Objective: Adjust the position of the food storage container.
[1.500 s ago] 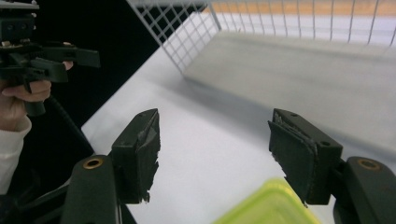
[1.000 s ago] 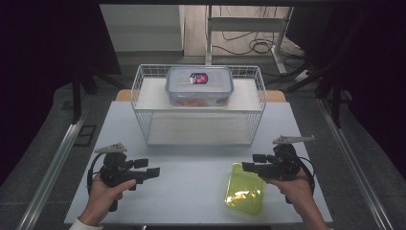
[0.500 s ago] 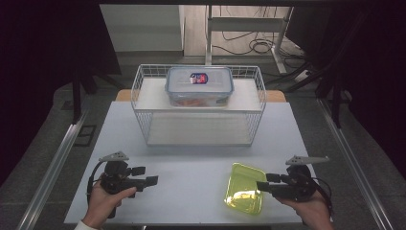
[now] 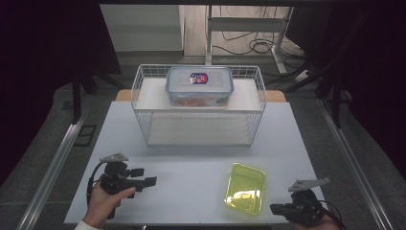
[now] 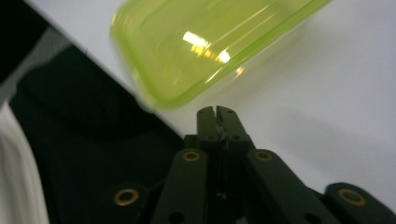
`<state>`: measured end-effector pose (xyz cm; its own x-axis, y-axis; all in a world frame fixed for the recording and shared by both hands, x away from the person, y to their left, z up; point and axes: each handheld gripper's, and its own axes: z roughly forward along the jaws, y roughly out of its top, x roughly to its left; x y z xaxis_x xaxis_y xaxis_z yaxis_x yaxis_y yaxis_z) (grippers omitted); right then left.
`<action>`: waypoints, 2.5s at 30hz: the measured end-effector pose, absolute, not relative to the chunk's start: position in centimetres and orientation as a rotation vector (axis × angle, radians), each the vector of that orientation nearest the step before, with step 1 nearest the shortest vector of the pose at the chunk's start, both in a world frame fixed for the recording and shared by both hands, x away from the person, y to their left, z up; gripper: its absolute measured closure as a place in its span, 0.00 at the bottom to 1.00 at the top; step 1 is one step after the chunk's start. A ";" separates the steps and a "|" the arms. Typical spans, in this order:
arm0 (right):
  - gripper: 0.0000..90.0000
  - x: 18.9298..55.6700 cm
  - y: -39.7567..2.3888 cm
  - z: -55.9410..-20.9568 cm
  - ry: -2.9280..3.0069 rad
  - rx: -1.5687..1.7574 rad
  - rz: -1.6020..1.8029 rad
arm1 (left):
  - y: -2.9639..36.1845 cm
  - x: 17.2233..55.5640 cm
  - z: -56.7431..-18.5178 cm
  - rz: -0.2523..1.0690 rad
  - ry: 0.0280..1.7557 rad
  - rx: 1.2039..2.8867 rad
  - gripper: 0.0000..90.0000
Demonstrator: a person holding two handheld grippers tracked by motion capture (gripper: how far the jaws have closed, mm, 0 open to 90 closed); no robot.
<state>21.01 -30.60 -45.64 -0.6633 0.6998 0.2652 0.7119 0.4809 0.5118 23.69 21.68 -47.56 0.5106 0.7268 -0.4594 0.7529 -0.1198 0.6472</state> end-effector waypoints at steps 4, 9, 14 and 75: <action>0.99 20.6 -29.3 -46.3 -2.745 -1.198 -0.842 | 21.6 23.8 -47.6 -0.038 1.230 1.857 0.26; 0.99 21.2 -28.0 -47.2 -2.788 -1.181 -0.763 | 21.7 23.8 -47.6 -0.041 1.234 1.850 0.26; 0.99 22.0 -26.6 -47.4 -2.819 -1.164 -0.722 | 22.0 23.8 -47.8 -0.043 1.246 1.846 0.26; 0.99 26.9 -23.3 -47.1 -2.761 -1.475 -0.847 | 22.0 24.0 -48.5 -0.053 1.284 1.845 0.26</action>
<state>26.87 -23.27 -47.15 -0.5822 0.7989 0.1508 0.7461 0.4512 0.4897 24.03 21.97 -48.48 0.4682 0.7441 -0.4765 0.7809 -0.0961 0.6172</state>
